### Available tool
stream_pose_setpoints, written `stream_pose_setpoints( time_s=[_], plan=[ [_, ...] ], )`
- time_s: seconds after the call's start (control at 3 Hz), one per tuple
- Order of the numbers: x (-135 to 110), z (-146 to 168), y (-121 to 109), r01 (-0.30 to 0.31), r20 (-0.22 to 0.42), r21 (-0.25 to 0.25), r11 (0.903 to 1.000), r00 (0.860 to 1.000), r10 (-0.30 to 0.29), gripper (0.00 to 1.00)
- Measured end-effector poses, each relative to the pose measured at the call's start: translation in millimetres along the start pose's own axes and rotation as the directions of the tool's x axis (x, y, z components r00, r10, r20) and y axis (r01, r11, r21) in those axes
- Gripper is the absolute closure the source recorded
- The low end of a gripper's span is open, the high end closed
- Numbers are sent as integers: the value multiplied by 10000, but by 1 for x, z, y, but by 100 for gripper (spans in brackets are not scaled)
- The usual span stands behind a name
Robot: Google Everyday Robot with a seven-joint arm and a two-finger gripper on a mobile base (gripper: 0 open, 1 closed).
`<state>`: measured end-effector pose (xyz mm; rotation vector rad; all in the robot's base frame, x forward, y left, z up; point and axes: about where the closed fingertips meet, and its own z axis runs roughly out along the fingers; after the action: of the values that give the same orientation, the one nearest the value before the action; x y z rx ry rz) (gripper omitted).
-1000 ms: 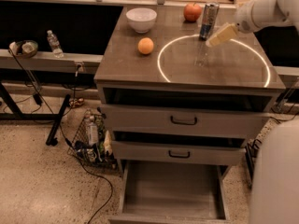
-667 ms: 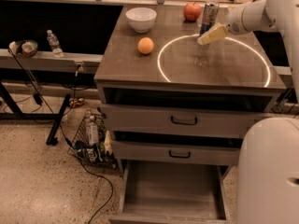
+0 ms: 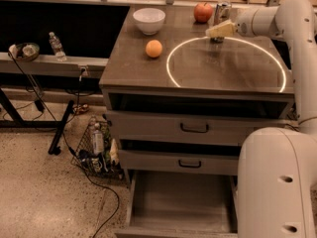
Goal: Place redbull can into bottom drawer
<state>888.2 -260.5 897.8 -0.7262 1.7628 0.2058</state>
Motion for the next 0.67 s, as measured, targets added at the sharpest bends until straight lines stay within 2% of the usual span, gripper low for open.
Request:
stream_pose_setpoints(
  time_s=[0.33,0.67],
  plan=[
    [-3,11,-2,-575,507,36,9983,9971,572,38],
    [-4,16,2,-987,715,-170,9950,9924,997,62]
  ],
)
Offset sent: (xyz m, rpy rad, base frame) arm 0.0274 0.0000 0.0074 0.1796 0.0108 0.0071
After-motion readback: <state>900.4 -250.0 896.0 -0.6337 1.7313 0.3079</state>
